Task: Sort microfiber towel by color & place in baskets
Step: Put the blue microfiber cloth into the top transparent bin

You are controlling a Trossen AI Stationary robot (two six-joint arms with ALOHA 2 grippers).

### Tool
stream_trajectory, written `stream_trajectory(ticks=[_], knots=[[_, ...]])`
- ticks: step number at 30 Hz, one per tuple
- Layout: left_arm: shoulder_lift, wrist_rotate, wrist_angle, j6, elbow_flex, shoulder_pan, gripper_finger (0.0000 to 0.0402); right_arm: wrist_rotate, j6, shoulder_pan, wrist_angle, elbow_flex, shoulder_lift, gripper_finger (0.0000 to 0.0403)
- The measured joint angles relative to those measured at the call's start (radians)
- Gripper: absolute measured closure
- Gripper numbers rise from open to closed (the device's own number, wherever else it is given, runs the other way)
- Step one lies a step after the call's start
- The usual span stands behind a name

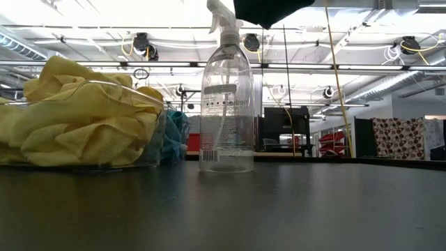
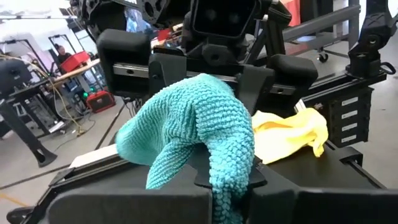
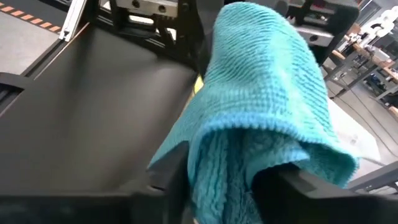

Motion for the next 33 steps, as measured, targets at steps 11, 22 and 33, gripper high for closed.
stream_trajectory(ticks=[11, 22, 33], knots=[[-0.099, -0.095, -0.073, 0.105, 0.0, -0.002, 0.039, -0.004, 0.21, 0.026, -0.164, 0.0, 0.0, 0.0152], [-0.259, -0.344, -0.342, 0.157, 0.0, 0.007, 0.039, -0.006, 0.281, 0.068, -0.264, 0.0, 0.0, 0.0164], [-0.416, -0.486, -0.498, 0.148, 0.0, 0.044, 0.0386, -0.006, 0.29, 0.078, -0.296, 0.0, 0.0, 0.0182]])
